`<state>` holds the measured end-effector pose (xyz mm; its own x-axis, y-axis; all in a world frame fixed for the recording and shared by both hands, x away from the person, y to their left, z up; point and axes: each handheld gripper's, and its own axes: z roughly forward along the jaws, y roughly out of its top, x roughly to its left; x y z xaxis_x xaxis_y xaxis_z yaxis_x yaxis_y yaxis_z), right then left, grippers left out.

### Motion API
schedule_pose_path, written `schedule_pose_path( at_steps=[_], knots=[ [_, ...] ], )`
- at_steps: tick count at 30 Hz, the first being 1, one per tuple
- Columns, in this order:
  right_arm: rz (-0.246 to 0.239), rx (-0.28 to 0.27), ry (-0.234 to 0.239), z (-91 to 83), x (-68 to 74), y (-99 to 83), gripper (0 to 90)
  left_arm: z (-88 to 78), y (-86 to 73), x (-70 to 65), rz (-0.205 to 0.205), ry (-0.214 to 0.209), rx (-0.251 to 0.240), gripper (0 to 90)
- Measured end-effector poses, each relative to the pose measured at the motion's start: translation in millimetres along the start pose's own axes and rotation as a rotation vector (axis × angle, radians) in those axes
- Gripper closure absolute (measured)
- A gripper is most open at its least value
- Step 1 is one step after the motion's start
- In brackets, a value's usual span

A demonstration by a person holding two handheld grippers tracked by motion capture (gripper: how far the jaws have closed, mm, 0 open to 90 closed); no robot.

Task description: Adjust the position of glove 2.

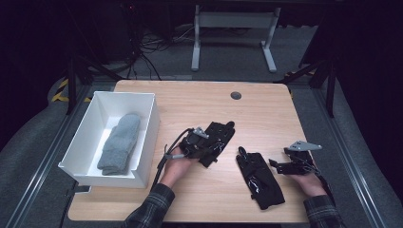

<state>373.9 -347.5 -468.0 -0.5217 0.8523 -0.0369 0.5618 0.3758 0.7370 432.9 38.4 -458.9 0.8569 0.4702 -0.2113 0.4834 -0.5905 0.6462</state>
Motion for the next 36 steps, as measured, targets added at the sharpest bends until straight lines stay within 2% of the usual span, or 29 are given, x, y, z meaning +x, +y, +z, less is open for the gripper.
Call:
schedule_pose_path(
  at_steps=[8,15,20,22,26,29,33,36],
  knots=[
    [0.000,0.000,0.000,0.0,0.1,0.0,15.6,-12.3,-19.1,-22.3,0.020,-0.033,0.038,90.0],
    [0.001,0.000,-0.001,0.0,0.2,0.0,15.6,-20.6,-31.1,-35.2,0.043,-0.047,0.067,90.0],
    [0.002,0.000,-0.001,0.0,0.2,0.0,15.6,-27.7,-43.0,-45.8,0.047,-0.053,0.072,89.9],
    [0.002,0.000,-0.001,0.0,0.2,0.0,15.6,-28.7,-45.4,-46.2,0.045,-0.062,0.061,89.8],
    [0.002,0.000,-0.001,0.0,0.2,0.0,15.6,-33.7,-42.0,-44.9,0.040,-0.047,0.034,84.1],
    [0.003,0.000,-0.001,0.0,0.3,0.0,15.5,-41.5,-35.4,-40.9,0.037,-0.004,-0.001,78.6],
    [0.003,0.000,-0.001,0.0,0.4,0.0,15.5,-50.1,-27.5,-28.7,-0.007,0.056,-0.045,72.1],
    [0.003,0.000,-0.001,0.1,0.3,0.1,15.5,-49.7,-22.6,-18.3,-0.038,0.088,-0.058,70.5]
  ],
)
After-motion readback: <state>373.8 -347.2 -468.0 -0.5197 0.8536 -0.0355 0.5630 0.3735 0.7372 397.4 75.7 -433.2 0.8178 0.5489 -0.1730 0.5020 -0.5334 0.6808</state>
